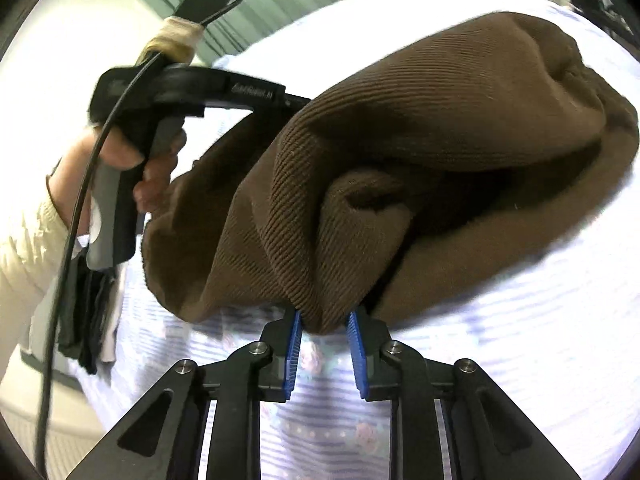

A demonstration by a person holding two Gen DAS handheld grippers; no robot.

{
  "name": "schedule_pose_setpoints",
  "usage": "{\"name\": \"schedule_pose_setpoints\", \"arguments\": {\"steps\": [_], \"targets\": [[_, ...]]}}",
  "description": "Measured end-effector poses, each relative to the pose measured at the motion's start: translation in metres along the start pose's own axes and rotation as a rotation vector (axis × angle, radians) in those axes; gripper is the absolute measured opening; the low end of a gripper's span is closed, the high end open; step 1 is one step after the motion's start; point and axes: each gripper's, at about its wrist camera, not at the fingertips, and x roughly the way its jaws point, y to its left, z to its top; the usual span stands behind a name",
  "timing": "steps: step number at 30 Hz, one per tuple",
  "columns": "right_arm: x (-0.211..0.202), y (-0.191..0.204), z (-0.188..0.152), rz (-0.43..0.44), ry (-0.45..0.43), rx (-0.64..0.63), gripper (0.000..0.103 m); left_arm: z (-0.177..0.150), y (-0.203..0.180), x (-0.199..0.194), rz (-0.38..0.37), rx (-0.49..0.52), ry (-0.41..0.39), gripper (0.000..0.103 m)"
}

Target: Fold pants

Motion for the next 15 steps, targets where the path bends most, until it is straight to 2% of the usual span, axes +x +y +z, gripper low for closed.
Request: {"name": "schedule_pose_setpoints", "arguments": {"steps": [2, 3, 4, 6, 7, 8, 10, 13, 15], "targets": [[0.018, -0.006, -0.013, 0.031, 0.117, 0.059, 0.016, -0.004, -0.002, 0.005, 0.043, 0.002, 0.009, 0.015], [0.024, -0.013, -0.024, 0.028, 0.167, 0.097, 0.016, -0.004, -0.005, 0.003, 0.058, 0.012, -0.002, 0.02], [0.02, -0.016, -0.028, 0.033, 0.161, 0.11, 0.016, -0.006, -0.012, -0.008, 0.092, 0.043, -0.034, 0.024], [-0.009, -0.028, -0.034, -0.004, 0.081, 0.149, 0.028, -0.008, -0.022, -0.032, 0.133, 0.077, -0.113, 0.056], [-0.021, -0.032, -0.033, -0.032, 0.05, 0.16, 0.046, -0.01, -0.026, -0.048, 0.128, 0.081, -0.165, 0.06], [-0.043, -0.041, -0.029, -0.072, -0.014, 0.171, 0.052, -0.012, -0.029, -0.059, 0.12, 0.08, -0.194, 0.061], [-0.075, -0.059, -0.016, -0.14, -0.112, 0.177, 0.052, -0.02, -0.039, -0.09, 0.105, 0.07, -0.254, 0.061], [-0.111, -0.092, 0.013, -0.182, -0.219, 0.183, 0.052, -0.038, -0.063, -0.127, 0.079, 0.023, -0.345, 0.064], [-0.124, -0.114, 0.035, -0.218, -0.269, 0.164, 0.052, -0.042, -0.08, -0.132, 0.064, 0.0, -0.374, 0.066]]}}
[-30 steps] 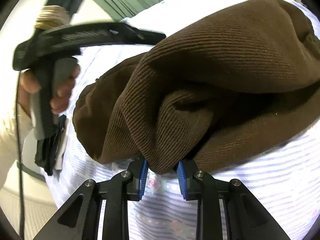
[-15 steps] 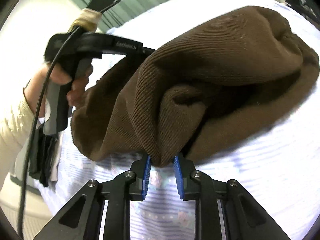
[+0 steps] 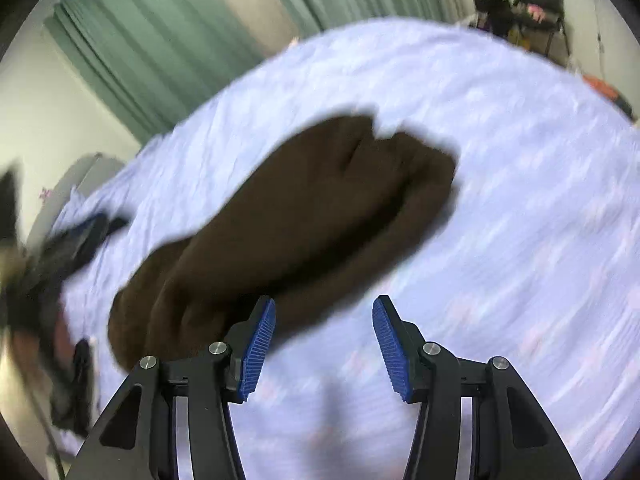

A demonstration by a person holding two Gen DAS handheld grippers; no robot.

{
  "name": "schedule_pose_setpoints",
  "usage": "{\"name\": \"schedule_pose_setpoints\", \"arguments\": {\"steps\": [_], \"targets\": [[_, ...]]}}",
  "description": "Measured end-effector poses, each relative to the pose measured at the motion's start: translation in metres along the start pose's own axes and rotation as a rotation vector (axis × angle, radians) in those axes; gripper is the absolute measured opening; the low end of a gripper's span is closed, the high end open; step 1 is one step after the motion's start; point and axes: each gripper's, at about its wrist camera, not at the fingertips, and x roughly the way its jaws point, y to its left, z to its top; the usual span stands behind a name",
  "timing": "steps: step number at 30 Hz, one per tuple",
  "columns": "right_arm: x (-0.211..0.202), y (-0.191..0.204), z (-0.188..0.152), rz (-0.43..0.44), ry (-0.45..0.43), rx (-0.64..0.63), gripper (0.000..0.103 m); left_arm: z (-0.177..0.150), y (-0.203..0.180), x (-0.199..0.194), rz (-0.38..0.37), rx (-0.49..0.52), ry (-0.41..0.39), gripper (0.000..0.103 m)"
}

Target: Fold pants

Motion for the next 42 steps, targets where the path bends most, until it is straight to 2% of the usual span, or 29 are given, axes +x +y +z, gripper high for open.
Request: {"name": "schedule_pose_setpoints", "arguments": {"steps": [3, 5, 8, 15, 16, 17, 19, 21, 23, 24, 26, 29, 31, 32, 34, 37, 39, 42], "targets": [[0.007, -0.018, 0.031, -0.003, -0.049, -0.039, 0.052, -0.006, -0.018, -0.003, 0.001, -0.034, -0.017, 0.066], [0.021, -0.031, 0.051, 0.0, -0.048, -0.06, 0.052, -0.012, -0.036, -0.002, -0.011, -0.057, -0.011, 0.066], [0.051, -0.041, 0.075, 0.006, -0.013, -0.064, 0.052, -0.019, -0.056, 0.006, 0.007, -0.043, 0.006, 0.066], [0.122, -0.054, 0.079, 0.062, 0.128, 0.074, 0.052, -0.04, -0.071, 0.0, 0.042, -0.03, 0.047, 0.066], [0.13, -0.055, 0.078, 0.045, 0.151, 0.094, 0.049, -0.043, -0.069, 0.0, 0.055, -0.032, 0.055, 0.066], [0.131, -0.053, 0.077, 0.038, 0.148, 0.093, 0.033, -0.045, -0.066, 0.0, 0.071, -0.039, 0.066, 0.066], [0.127, -0.044, 0.079, -0.015, 0.143, 0.047, 0.024, -0.049, -0.059, 0.001, 0.093, -0.058, 0.074, 0.066], [0.098, -0.032, 0.085, -0.094, 0.068, -0.021, 0.023, -0.051, -0.053, 0.002, 0.107, -0.077, 0.08, 0.066], [0.068, -0.025, 0.095, -0.216, -0.04, -0.095, 0.023, -0.054, -0.049, 0.003, 0.118, -0.089, 0.088, 0.066], [0.066, -0.025, 0.1, -0.239, -0.031, -0.113, 0.023, -0.056, -0.047, 0.006, 0.131, -0.089, 0.095, 0.067], [0.082, -0.029, 0.108, -0.281, 0.058, -0.151, 0.023, -0.06, -0.041, 0.016, 0.15, -0.108, 0.12, 0.067], [0.111, -0.028, 0.097, -0.36, 0.154, -0.266, 0.026, -0.067, -0.028, 0.029, 0.154, -0.164, 0.165, 0.067], [0.101, -0.032, 0.086, -0.365, 0.148, -0.294, 0.03, -0.072, -0.022, 0.033, 0.148, -0.197, 0.182, 0.067], [0.095, -0.034, 0.085, -0.359, 0.135, -0.287, 0.044, -0.076, -0.019, 0.035, 0.145, -0.213, 0.198, 0.068], [0.081, -0.042, 0.086, -0.381, 0.113, -0.234, 0.063, -0.08, -0.017, 0.037, 0.15, -0.217, 0.211, 0.069], [0.047, -0.046, 0.087, -0.325, 0.018, -0.208, 0.064, -0.077, -0.024, 0.032, 0.154, -0.186, 0.194, 0.069], [0.03, -0.035, 0.094, -0.284, -0.061, -0.253, 0.064, -0.073, -0.03, 0.027, 0.154, -0.155, 0.161, 0.075], [0.044, -0.022, 0.116, -0.237, -0.069, -0.327, 0.064, -0.063, -0.036, 0.025, 0.166, -0.121, 0.129, 0.076]]}}
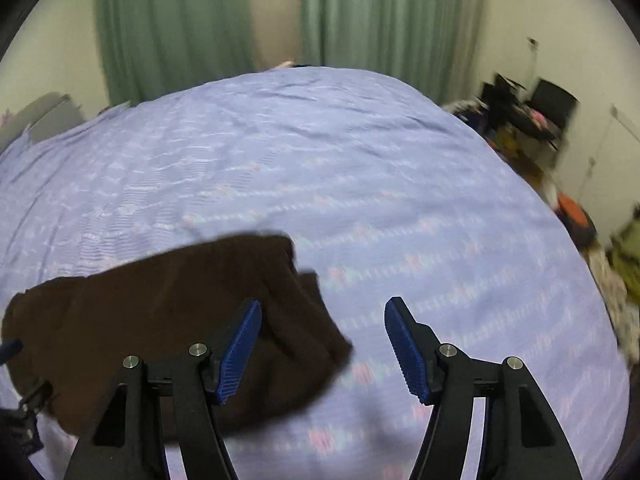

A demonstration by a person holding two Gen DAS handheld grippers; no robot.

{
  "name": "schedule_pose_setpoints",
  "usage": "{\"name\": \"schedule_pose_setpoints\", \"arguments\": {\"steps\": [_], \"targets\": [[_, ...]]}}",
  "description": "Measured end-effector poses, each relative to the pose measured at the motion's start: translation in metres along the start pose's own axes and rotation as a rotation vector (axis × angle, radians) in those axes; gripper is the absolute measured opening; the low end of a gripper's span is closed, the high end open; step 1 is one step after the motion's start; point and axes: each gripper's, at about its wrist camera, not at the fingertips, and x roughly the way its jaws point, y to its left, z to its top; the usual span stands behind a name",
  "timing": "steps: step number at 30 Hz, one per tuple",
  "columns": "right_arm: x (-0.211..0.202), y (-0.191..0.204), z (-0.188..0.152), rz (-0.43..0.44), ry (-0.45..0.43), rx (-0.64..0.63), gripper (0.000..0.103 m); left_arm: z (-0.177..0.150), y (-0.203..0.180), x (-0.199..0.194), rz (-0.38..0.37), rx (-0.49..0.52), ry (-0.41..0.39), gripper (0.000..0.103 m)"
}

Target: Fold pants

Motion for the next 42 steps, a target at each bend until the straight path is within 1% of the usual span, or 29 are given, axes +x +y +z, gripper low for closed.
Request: {"name": "schedule_pose_setpoints", "arguments": {"steps": [1, 4, 5, 6, 7, 9, 10, 11, 12, 13, 14, 15, 16, 17, 18, 20, 21, 23, 25, 27, 30, 33, 34, 35, 37, 38, 39, 41, 42], "targets": [[0.005, 0.001, 0.006, 0.013, -0.007, 0.005, 0.063, 0.003, -0.001, 0.001, 0.003, 0.001, -0.008, 0.076], [0.033, 0.0, 0.022, 0.099, 0.014, 0.061, 0.043, 0.012, -0.004, 0.006, -0.012, -0.007, -0.014, 0.076], [0.038, 0.001, 0.023, 0.09, 0.016, 0.059, 0.043, 0.014, -0.005, 0.008, -0.01, -0.009, -0.016, 0.076], [0.054, 0.001, 0.023, 0.017, 0.058, 0.053, 0.043, 0.016, -0.006, 0.01, -0.006, -0.007, -0.015, 0.076], [0.067, 0.0, 0.022, -0.015, 0.1, 0.053, 0.043, 0.016, -0.006, 0.013, -0.003, -0.007, -0.014, 0.076], [0.081, 0.0, 0.016, -0.049, 0.142, 0.062, 0.043, 0.017, -0.007, 0.017, 0.002, -0.013, -0.005, 0.076], [0.083, 0.0, 0.014, -0.074, 0.142, 0.056, 0.045, 0.017, -0.007, 0.018, 0.001, -0.016, -0.004, 0.076], [0.081, 0.001, 0.012, -0.092, 0.129, 0.053, 0.055, 0.016, -0.007, 0.017, 0.003, -0.021, 0.0, 0.076], [0.074, -0.001, 0.012, -0.128, 0.115, 0.062, 0.061, 0.016, -0.005, 0.016, 0.011, -0.026, -0.001, 0.076], [0.065, -0.003, 0.013, -0.166, 0.096, 0.075, 0.072, 0.016, -0.004, 0.014, 0.016, -0.031, -0.002, 0.076], [0.054, -0.003, 0.014, -0.198, 0.066, 0.09, 0.073, 0.015, 0.0, 0.008, 0.021, -0.042, -0.007, 0.076], [0.039, -0.004, 0.016, -0.255, 0.027, 0.108, 0.073, 0.015, 0.005, 0.003, 0.024, -0.049, -0.013, 0.079], [0.025, -0.004, 0.019, -0.3, -0.006, 0.12, 0.077, 0.014, 0.007, -0.001, 0.028, -0.055, -0.018, 0.081], [0.002, 0.0, 0.02, -0.315, -0.054, 0.123, 0.082, 0.011, 0.014, -0.011, 0.032, -0.063, -0.036, 0.083], [-0.015, 0.005, 0.02, -0.299, -0.08, 0.124, 0.082, 0.009, 0.021, -0.02, 0.039, -0.067, -0.055, 0.084], [-0.041, 0.017, 0.015, -0.227, -0.114, 0.121, 0.082, 0.002, 0.035, -0.036, 0.075, -0.082, -0.085, 0.088], [-0.052, 0.025, 0.01, -0.2, -0.128, 0.109, 0.082, -0.002, 0.044, -0.042, 0.087, -0.088, -0.09, 0.088], [-0.063, 0.035, -0.001, -0.181, -0.147, 0.111, 0.083, -0.008, 0.057, -0.052, 0.113, -0.096, -0.089, 0.088], [-0.068, 0.037, -0.019, -0.139, -0.162, 0.16, 0.087, -0.013, 0.067, -0.055, 0.143, -0.102, -0.088, 0.088], [-0.064, 0.031, -0.033, -0.114, -0.145, 0.209, 0.091, -0.014, 0.07, -0.053, 0.136, -0.101, -0.081, 0.088], [-0.035, 0.014, -0.053, -0.075, -0.069, 0.297, 0.091, -0.01, 0.058, -0.041, 0.106, -0.065, -0.08, 0.088], [-0.01, 0.004, -0.065, -0.056, -0.031, 0.335, 0.091, -0.003, 0.031, -0.031, 0.08, -0.01, -0.102, 0.088], [0.001, -0.003, -0.068, -0.041, -0.009, 0.376, 0.091, -0.002, 0.027, -0.029, 0.073, -0.002, -0.107, 0.088], [0.004, -0.007, -0.072, -0.021, -0.005, 0.407, 0.091, 0.002, 0.017, -0.024, 0.056, 0.006, -0.115, 0.088], [0.02, -0.027, -0.077, 0.043, 0.002, 0.531, 0.091, 0.01, 0.004, -0.015, 0.027, 0.014, -0.114, 0.088], [0.024, -0.032, -0.078, 0.067, 0.003, 0.564, 0.091, 0.013, -0.003, -0.011, 0.023, 0.017, -0.113, 0.088], [0.034, -0.041, -0.079, 0.123, 0.011, 0.621, 0.091, 0.016, -0.007, -0.009, 0.021, 0.018, -0.109, 0.088], [0.051, -0.05, -0.079, 0.2, 0.032, 0.693, 0.091, 0.021, -0.017, -0.002, 0.012, 0.021, -0.101, 0.088], [0.06, -0.051, -0.079, 0.235, 0.045, 0.707, 0.091, 0.022, -0.019, 0.0, 0.013, 0.021, -0.099, 0.088]]}}
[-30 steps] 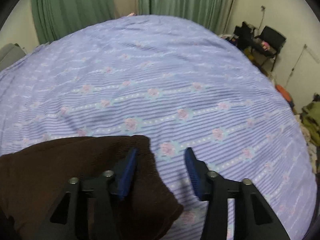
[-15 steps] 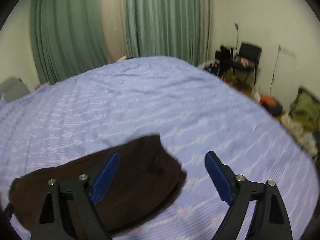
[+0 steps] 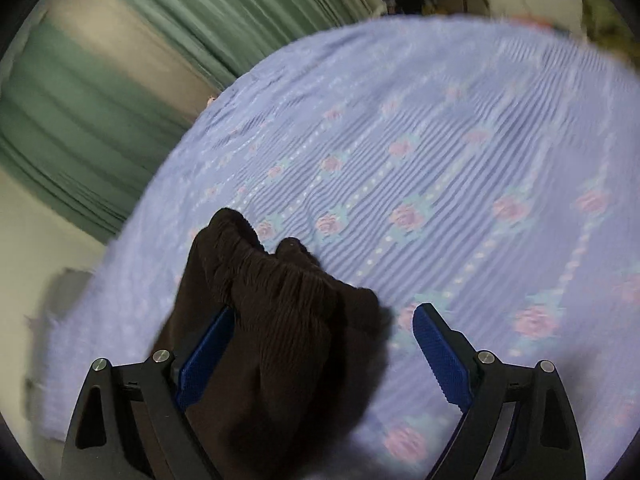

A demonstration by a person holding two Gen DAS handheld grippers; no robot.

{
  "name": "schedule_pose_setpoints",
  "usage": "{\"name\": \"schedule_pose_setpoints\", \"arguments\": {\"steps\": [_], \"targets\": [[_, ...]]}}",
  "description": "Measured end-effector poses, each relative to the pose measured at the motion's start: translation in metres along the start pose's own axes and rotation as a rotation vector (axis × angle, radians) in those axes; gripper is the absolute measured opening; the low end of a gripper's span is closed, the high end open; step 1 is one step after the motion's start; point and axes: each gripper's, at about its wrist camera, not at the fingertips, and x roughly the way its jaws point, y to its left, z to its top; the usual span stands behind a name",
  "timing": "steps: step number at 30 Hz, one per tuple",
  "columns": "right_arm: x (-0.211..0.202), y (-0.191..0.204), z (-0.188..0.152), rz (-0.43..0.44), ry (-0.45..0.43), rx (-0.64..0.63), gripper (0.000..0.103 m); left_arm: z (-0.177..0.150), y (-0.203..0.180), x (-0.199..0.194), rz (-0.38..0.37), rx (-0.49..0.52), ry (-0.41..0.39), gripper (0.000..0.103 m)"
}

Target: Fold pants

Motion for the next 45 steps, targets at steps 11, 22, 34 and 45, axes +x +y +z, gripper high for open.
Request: {"name": "schedule_pose_setpoints", "arguments": {"steps": [11, 22, 34, 45], "targets": [[-0.016, 0.016, 0.001, 0.048, 0.001, -0.043, 0.042, 0.007, 0.005, 0.022, -0.093, -0.096, 0.046, 0.037], [-0.084, 0.074, -0.007, -0.041, -0.096, -0.26, 0.042, 0.002, 0.0, 0.072, -0.216, -0.176, 0.242, 0.024], [-0.147, 0.248, -0.078, -0.183, -0.261, -0.681, 0.042, 0.003, 0.133, -0.082, 0.056, -0.253, 0.083, 0.057], [-0.102, 0.374, -0.204, -0.181, -0.16, -1.022, 0.042, -0.059, 0.233, -0.119, 0.13, -0.353, 0.1, 0.057]]}}
